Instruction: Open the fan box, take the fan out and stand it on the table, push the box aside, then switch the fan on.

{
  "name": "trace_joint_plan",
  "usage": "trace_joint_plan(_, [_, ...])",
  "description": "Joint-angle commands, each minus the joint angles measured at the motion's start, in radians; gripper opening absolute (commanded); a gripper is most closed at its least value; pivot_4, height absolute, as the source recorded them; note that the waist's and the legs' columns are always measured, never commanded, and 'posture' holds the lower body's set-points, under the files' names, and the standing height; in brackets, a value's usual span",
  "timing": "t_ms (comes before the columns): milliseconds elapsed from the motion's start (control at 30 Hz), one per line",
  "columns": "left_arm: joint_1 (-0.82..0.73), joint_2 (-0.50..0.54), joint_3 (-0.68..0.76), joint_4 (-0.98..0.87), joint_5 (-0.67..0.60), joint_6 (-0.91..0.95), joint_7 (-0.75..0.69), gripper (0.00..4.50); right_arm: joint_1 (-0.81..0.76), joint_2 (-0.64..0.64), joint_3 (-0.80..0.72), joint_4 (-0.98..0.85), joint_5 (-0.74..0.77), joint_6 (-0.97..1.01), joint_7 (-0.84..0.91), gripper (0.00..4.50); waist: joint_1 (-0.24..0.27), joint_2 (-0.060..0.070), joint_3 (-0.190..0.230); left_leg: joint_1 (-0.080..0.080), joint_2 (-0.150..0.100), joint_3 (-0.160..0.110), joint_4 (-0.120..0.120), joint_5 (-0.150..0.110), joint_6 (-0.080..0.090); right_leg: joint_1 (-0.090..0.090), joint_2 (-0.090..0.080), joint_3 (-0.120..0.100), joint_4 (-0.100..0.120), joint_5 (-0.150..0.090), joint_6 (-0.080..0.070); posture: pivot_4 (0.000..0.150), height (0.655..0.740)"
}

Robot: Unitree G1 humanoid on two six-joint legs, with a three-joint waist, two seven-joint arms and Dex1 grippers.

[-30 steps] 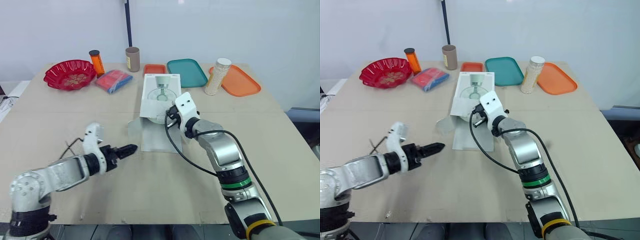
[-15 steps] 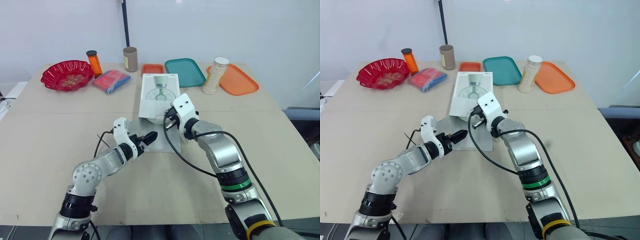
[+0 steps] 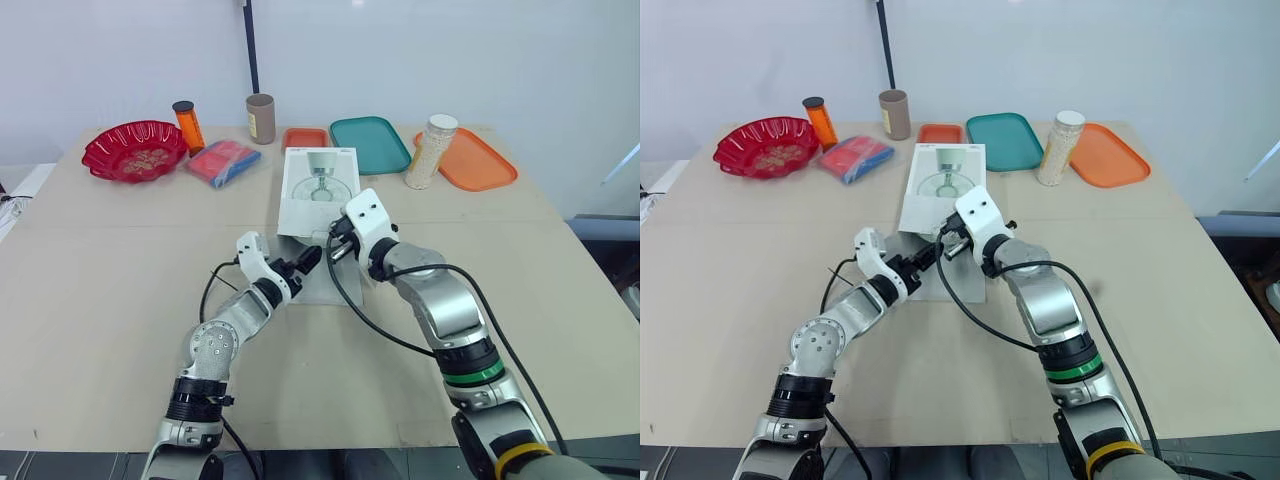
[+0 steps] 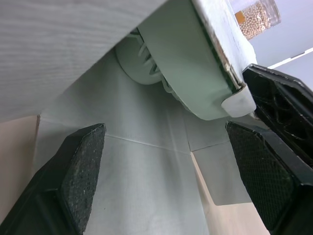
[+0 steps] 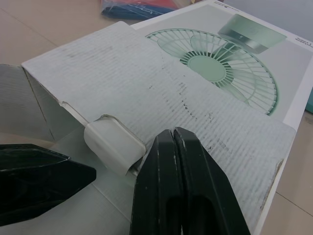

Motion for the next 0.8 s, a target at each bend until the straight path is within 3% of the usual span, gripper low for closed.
trace_joint_plan(33, [0.017,-0.006,0.023,-0.042,0.024,0.001,-0.018,4.17,0.020,-0.007,0.015,0.014,-0.005,0.031,0.014,0.00,0.000,0.000,0.000,0.000,0.000,0.000,0.000,0.000,0.000,0.000,0.000,0.000,0.000,0.000,0.000,0.150,0.7400])
trace_joint_plan(300, [0.011,-0.046,0.045,-0.070,0.071,-0.013,-0.019,4.17,0.020,-0.010,0.015,0.017,-0.003,0.031,0.016,0.00,0.000,0.000,0.000,0.000,0.000,0.000,0.000,0.000,0.000,0.000,0.000,0.000,0.000,0.000,0.000,0.150,0.7400])
trace_joint_plan(500, [0.038,-0.018,0.018,-0.098,0.113,0.024,-0.060,4.17,0.023,-0.011,0.014,0.018,-0.003,0.030,0.017,0.00,0.000,0.000,0.000,0.000,0.000,0.000,0.000,0.000,0.000,0.000,0.000,0.000,0.000,0.000,0.000,0.150,0.7400])
trace_joint_plan(800, [0.003,-0.096,0.052,-0.031,0.167,-0.014,-0.061,4.17,0.023,-0.011,0.013,0.016,-0.003,0.033,0.017,0.00,0.000,0.000,0.000,0.000,0.000,0.000,0.000,0.000,0.000,0.000,0.000,0.000,0.000,0.000,0.000,0.150,0.7400])
